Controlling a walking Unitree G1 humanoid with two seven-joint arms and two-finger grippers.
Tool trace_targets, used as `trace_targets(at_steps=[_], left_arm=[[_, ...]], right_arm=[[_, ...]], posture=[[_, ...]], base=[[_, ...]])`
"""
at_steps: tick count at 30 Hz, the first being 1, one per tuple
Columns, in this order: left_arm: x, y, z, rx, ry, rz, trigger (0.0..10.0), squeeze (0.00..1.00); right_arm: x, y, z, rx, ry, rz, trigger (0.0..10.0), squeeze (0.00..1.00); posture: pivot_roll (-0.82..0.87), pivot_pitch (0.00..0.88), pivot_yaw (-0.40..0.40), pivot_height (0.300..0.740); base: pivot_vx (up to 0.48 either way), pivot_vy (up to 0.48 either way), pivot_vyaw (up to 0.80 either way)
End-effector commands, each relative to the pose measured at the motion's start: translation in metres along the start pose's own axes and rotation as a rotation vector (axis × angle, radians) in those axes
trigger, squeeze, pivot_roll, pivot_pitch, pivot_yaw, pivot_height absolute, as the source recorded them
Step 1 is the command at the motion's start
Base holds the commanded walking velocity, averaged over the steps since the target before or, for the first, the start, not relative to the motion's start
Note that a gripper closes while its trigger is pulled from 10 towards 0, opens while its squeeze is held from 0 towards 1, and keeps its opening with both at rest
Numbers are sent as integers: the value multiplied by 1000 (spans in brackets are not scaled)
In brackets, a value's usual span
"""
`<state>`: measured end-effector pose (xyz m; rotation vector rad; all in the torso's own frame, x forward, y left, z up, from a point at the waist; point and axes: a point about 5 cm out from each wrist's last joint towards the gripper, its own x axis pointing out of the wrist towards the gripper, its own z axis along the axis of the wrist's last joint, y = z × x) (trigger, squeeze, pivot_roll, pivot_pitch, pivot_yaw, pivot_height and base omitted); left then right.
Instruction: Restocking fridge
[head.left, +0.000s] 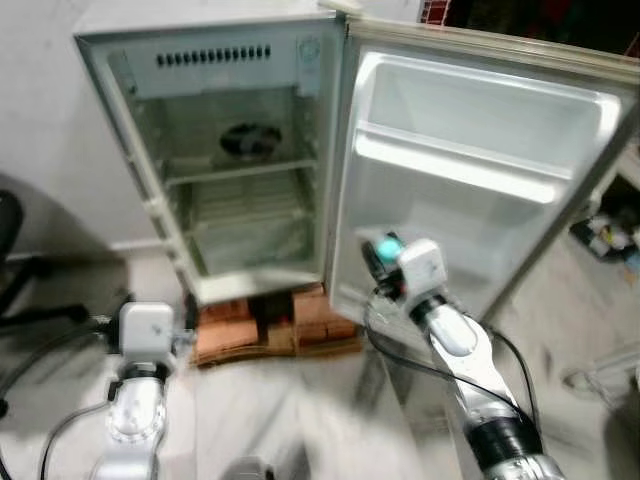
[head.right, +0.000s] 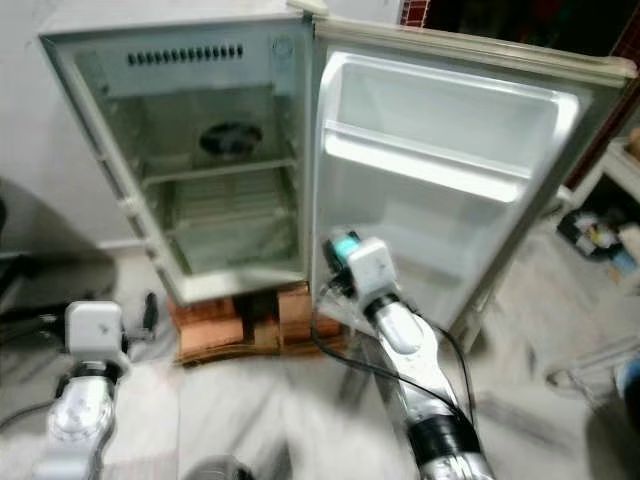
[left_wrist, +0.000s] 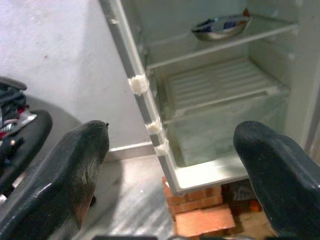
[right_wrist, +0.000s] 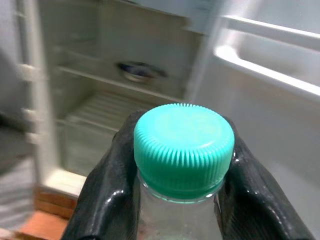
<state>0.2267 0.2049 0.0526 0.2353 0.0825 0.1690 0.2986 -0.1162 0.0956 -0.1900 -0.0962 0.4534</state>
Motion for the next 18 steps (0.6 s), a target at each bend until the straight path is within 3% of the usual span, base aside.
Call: trace_targets(at_steps=[1,4,11,18], left_arm=[[2,-7,5,-10,-18,-14,10000,0],[2,-7,4,-16,-14,-13,10000,0],[3,-7,4,-14,-10,-13,10000,0],[3,-10,6,-13,-21,-20,10000,0]], right_arm=[[-3,-13,3,-20,-14,-35,10000,0],[-3,-12,3,-19,-13,-33,10000,0],[-2,-12,1,-20,-2,-29,10000,0],[-3,-10,-1,-22,8,-19,10000,0]], posture=[[-12,41,-7,740],[-11,41,-5,740],[-10,40,-7,740],[-12,36,-10,740]], base=[[341,-319,0],[296,-280,0],[0,0,0],[0,-356,0]])
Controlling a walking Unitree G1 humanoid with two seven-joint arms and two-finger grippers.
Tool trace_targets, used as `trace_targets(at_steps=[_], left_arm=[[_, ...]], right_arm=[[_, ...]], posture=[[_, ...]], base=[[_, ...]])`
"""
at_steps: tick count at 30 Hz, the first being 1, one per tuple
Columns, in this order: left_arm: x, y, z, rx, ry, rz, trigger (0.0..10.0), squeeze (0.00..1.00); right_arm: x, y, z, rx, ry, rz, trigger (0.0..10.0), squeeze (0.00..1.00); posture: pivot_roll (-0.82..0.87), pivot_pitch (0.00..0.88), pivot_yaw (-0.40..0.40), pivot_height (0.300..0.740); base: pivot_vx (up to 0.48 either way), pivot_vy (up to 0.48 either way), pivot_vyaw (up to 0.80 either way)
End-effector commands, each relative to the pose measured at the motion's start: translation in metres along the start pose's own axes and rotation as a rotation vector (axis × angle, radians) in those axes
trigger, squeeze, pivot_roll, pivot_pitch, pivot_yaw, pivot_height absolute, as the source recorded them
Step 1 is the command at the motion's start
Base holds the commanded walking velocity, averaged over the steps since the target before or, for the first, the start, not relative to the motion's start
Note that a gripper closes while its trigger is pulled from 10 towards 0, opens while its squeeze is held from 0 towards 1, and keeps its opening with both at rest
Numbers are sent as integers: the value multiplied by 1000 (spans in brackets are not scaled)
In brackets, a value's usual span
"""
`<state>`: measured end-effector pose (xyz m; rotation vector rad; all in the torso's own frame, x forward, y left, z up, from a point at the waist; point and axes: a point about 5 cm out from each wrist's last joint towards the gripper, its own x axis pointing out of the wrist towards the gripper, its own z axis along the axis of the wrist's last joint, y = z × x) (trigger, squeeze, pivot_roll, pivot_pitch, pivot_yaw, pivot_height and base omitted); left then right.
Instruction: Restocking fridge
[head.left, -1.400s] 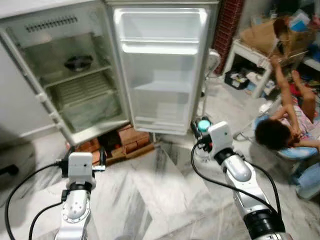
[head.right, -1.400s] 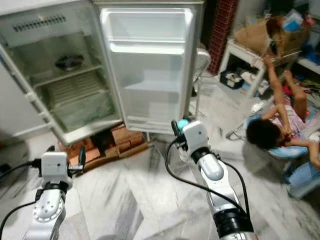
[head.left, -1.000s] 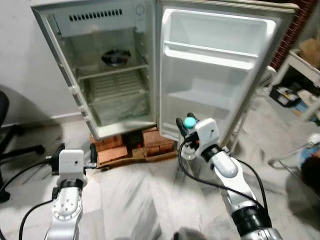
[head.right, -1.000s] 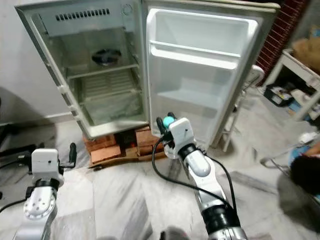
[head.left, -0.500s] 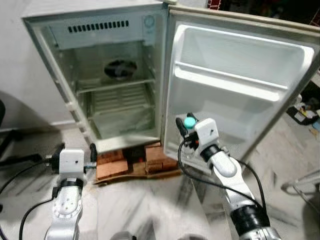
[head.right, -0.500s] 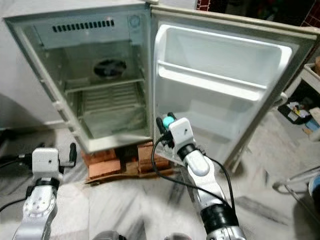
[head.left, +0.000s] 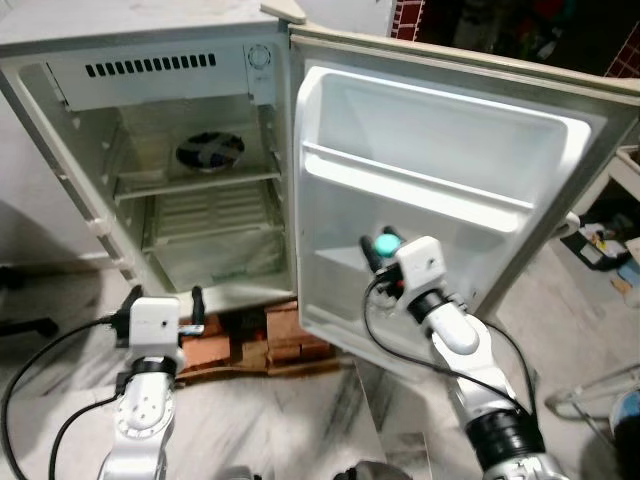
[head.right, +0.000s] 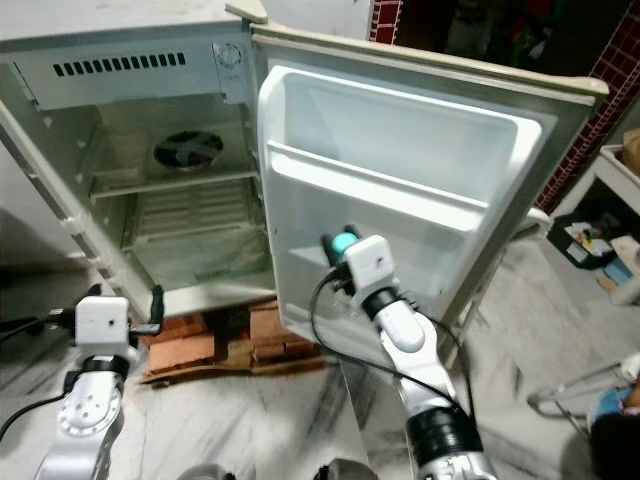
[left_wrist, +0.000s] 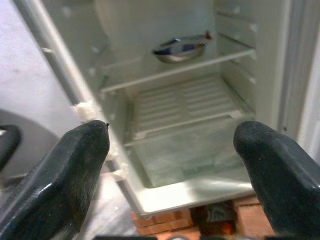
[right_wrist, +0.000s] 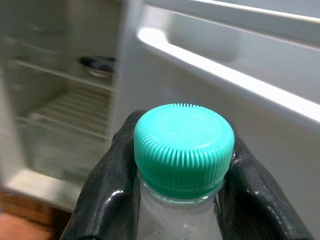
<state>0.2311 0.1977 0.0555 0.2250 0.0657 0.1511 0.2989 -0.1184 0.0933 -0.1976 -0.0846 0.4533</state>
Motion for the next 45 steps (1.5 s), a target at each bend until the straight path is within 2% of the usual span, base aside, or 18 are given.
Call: trace_targets(at_steps=[1,12,13,15,24,25,28,34,38,45], left_arm=[[0,-3,1,-3,-4,-4,10000,0],[-4,-1,-4,-24,18,-3,10000,0],[-7,0,-6,-57,30,-29,10000,0],[-8,1,-7,-71,32,-39,10000,0],[-11,15,-11,-25,66,-10,10000,0],[-12,20,-9,-56,73,4,10000,0],[-16,22,-7,-74,74,10,10000,0],[-22,20,-3,-88,61,7,10000,0],[-31,18,0,-98,52,18,10000,0],[-32,17,0,-100,48,13,10000,0]], right_arm=[[-2,-9,1,-17,-4,-20,10000,0],[-2,-11,0,-24,2,-19,10000,0],[-2,-11,0,-25,2,-20,10000,0],[-2,-12,0,-25,2,-20,10000,0],[-7,-12,-3,-1,-1,-46,10000,0],[-10,-10,-3,-3,-4,-49,10000,0],[-14,-8,-6,0,-1,-61,10000,0],[-17,-8,-7,-3,2,-72,10000,0],[-25,-17,-10,5,20,-125,10000,0],[-27,-18,-13,8,28,-132,10000,0]], posture=[[-12,36,-10,740],[-14,31,-15,740],[-14,31,-16,740],[-14,31,-16,740],[2,52,-9,740],[0,61,-9,740],[4,69,-4,740],[3,81,2,740],[11,87,-7,740],[10,89,-9,740]], base=[[0,-390,0],[0,-101,0],[0,0,0],[0,0,0],[0,0,0],[0,0,0],[0,0,0],[0,0,0],[0,0,0],[140,34,0]])
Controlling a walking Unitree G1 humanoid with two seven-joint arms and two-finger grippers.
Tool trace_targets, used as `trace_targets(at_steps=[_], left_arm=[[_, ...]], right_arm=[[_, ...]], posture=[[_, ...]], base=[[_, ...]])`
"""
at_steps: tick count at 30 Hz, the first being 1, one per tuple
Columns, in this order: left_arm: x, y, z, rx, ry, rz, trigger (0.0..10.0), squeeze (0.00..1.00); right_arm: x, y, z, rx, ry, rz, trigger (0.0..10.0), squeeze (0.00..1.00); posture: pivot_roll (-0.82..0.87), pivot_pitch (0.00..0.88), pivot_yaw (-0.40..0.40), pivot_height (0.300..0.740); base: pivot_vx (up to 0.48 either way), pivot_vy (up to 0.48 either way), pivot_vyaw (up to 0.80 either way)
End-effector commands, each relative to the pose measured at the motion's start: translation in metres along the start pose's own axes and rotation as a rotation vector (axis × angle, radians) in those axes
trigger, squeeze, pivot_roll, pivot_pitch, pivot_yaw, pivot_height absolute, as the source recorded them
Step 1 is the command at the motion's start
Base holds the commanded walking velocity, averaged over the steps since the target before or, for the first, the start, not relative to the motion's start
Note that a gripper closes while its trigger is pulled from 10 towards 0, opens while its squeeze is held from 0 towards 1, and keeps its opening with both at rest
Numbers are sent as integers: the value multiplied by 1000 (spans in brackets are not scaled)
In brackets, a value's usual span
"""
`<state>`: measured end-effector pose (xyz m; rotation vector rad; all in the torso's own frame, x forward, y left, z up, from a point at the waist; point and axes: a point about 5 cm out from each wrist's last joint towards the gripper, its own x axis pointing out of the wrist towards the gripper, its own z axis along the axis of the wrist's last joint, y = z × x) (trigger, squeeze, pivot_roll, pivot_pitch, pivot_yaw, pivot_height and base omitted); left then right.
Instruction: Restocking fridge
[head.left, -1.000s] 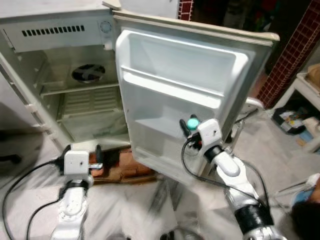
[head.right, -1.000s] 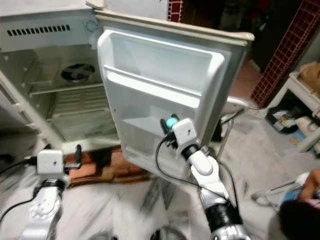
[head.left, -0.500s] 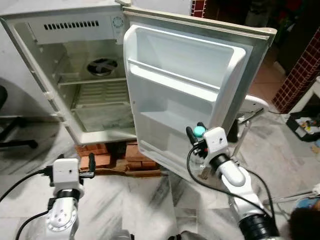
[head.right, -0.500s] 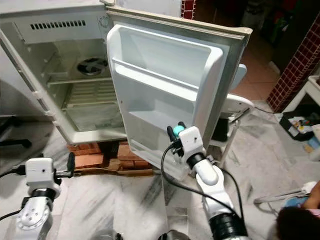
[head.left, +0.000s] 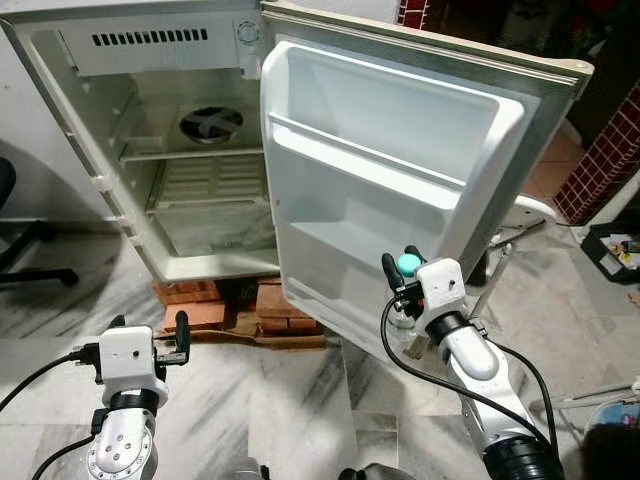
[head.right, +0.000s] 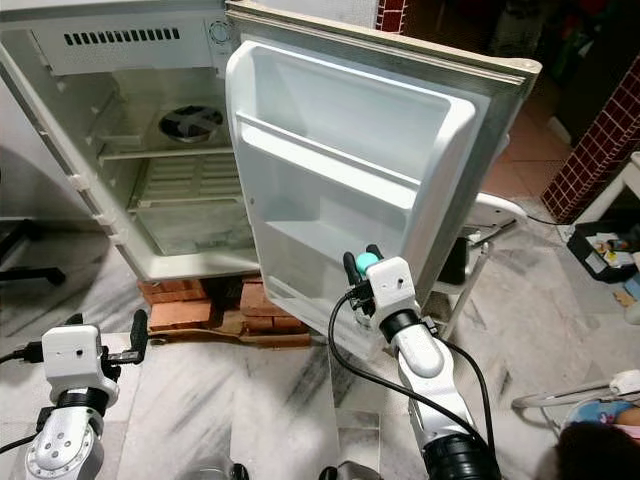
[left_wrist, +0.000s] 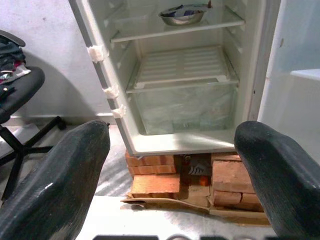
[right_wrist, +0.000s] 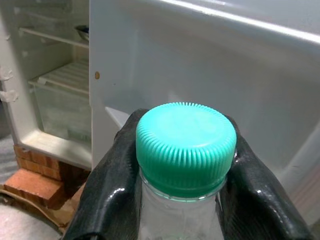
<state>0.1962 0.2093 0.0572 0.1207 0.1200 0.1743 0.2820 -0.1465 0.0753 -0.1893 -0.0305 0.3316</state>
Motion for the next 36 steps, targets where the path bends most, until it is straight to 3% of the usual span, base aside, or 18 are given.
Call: trace_targets(at_steps=[1,10,32,36], left_arm=[[1,0,4,2,-17,-1,10000,0],[4,0,8,2,-10,-9,10000,0],[6,-7,9,21,-9,-33,10000,0],[7,-9,9,16,-7,-42,10000,0]], right_arm=[[1,-4,7,-6,-34,-16,10000,0],[0,1,6,8,-19,20,10000,0],[0,5,4,16,-8,64,10000,0],[1,6,5,23,-12,69,10000,0]], posture=[[10,89,-9,740],[3,97,-8,740],[2,95,-10,740],[1,89,-8,715]], base=[[259,240,0],[228,276,0],[0,0,0],[0,0,0]])
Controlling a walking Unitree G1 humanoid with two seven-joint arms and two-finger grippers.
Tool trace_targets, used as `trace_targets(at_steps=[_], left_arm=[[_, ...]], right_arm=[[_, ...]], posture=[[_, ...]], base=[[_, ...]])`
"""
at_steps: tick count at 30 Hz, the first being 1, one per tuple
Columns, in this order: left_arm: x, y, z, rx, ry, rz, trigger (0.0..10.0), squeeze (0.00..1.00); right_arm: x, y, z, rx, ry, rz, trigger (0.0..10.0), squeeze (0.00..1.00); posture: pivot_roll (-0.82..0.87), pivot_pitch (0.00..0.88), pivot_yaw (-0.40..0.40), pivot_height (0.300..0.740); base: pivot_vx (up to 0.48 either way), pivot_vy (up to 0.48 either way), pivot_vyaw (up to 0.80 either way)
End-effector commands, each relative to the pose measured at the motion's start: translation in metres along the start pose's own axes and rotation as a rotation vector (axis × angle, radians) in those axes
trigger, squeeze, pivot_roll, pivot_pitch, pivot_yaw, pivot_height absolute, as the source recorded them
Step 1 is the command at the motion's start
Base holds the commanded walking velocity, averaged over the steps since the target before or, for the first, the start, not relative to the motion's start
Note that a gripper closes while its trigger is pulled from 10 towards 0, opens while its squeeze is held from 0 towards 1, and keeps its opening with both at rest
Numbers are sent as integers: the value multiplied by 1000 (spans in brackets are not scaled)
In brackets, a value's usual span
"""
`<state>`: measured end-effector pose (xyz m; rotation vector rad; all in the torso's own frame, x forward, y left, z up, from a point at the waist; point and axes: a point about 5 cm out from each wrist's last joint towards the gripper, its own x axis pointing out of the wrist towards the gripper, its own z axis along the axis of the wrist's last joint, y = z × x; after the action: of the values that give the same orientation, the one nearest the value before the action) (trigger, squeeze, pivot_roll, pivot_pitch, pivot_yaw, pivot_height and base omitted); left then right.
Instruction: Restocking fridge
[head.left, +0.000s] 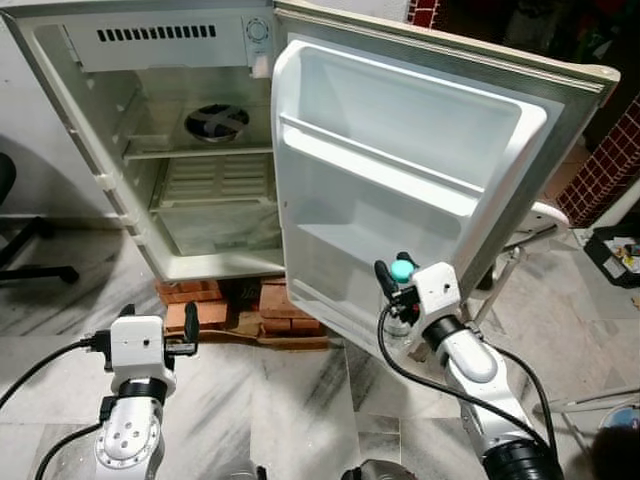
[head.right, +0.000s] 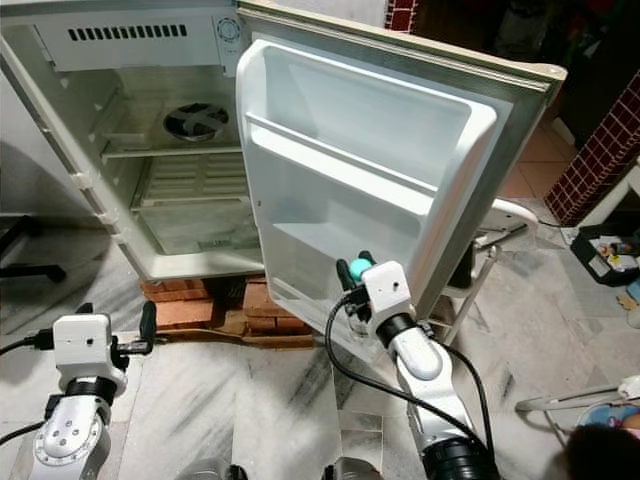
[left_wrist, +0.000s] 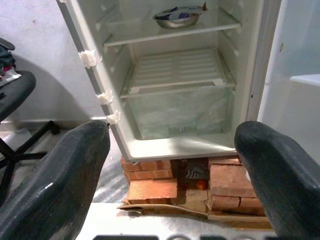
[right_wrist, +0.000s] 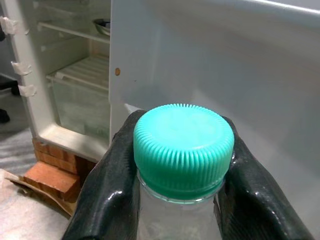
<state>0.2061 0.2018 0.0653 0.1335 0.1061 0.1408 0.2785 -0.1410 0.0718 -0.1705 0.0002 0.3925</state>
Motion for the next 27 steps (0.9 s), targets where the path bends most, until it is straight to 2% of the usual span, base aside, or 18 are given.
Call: trace_targets(at_steps=[1,11,27], left_arm=[[0,-1,-1,0,10,-13,10000,0],[1,-2,0,3,8,-15,10000,0],[3,-4,1,-5,11,-10,10000,0]], right_arm=[[2,0,7,-2,-33,7,10000,0],[1,2,6,7,-36,20,10000,0],[1,3,5,10,-31,21,10000,0]], posture=[[1,90,-7,705],[1,91,-4,645],[0,105,-4,645]], base=[[0,0,0],[0,0,0],[0,0,0]])
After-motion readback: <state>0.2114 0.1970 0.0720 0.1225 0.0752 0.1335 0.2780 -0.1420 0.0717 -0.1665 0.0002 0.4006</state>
